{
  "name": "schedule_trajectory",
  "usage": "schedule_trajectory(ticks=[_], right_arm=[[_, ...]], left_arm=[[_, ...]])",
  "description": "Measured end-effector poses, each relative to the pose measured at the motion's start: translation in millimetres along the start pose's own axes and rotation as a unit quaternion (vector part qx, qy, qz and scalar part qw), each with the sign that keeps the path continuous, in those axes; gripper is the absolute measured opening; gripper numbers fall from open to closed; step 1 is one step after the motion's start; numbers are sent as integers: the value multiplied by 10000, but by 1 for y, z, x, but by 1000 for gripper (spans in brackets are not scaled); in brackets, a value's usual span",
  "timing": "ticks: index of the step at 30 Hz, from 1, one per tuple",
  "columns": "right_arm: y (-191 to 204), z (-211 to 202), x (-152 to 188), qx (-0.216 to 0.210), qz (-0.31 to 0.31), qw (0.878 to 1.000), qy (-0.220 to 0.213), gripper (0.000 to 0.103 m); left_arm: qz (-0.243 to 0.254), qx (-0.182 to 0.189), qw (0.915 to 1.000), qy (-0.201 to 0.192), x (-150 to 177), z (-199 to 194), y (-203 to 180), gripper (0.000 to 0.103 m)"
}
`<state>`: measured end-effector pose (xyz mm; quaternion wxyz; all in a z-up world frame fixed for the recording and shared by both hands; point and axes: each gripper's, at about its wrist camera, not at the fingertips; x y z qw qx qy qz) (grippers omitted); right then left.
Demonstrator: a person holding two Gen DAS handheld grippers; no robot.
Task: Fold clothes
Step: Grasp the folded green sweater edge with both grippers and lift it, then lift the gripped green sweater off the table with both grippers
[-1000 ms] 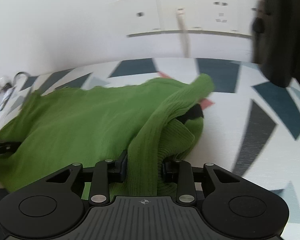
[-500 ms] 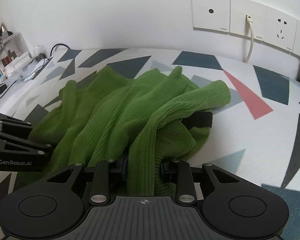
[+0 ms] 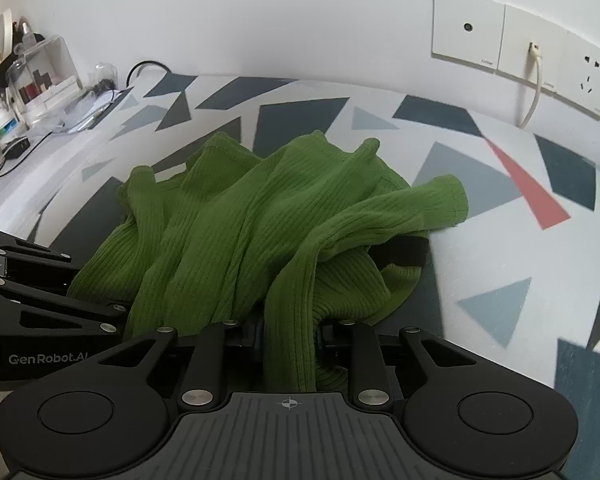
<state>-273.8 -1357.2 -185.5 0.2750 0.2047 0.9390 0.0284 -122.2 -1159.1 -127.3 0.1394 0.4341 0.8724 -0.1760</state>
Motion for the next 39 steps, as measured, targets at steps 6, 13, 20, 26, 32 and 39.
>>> schedule_trajectory(ticks=[6, 13, 20, 26, 32, 39], right_arm=[[12, -4, 6, -122, -16, 9999, 85, 21], [23, -7, 13, -140, -80, 9998, 118, 22], [34, -13, 20, -135, -231, 9996, 67, 21], [34, -24, 22, -267, -148, 9995, -26, 21], [40, -40, 18, -447, -93, 9987, -215, 21], [87, -69, -5, -714, -549, 9938, -655, 21]], left_arm=[[-67, -3, 10000, 7, 15, -12, 7, 20], [-215, 16, 9997, 60, 27, -17, 13, 20], [-308, -44, 9995, -4, 39, -25, 14, 20], [-346, -26, 9991, -226, 49, -38, 13, 20], [-345, -34, 9981, -514, 56, -62, 16, 20], [-530, -127, 9912, -1203, 76, -115, 40, 20]])
Point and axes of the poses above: each gripper's, at about its wrist camera, not at the fingertips, and z roughly the way its jaws point, y to its left, x to its underside, and after that the axes turned 6 degrees about y, right-handed
